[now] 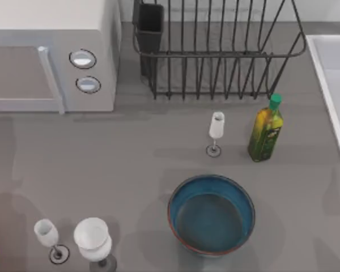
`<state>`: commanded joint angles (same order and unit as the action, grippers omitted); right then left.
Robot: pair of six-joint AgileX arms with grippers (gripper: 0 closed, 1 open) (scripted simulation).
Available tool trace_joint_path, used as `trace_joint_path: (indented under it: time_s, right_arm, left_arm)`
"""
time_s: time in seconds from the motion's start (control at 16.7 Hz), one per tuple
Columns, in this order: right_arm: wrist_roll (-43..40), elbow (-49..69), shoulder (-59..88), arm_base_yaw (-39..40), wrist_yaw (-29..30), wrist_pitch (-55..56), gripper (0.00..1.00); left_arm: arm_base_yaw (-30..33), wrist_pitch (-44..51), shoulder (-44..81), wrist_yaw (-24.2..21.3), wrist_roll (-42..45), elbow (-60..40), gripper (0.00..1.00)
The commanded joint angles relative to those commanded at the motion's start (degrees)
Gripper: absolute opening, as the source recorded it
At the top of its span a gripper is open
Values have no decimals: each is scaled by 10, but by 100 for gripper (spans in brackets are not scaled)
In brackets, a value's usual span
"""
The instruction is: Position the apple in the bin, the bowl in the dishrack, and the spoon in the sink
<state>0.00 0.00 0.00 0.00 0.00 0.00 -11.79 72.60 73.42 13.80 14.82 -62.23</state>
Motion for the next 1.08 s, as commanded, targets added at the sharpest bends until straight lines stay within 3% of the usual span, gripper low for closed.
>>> trace_joint_path:
  time_s: [0.42,0.72,1.08]
  right_arm:
    - [0,0,0,0,0,0,100]
    - [0,0,0,0,0,0,100]
    - [0,0,0,0,0,0,100]
  left_arm:
    - [-46,-149,23,5,34,126,0]
    - [-50,-160,25,5,38,136,0]
    - [-50,-160,25,5,38,136,45]
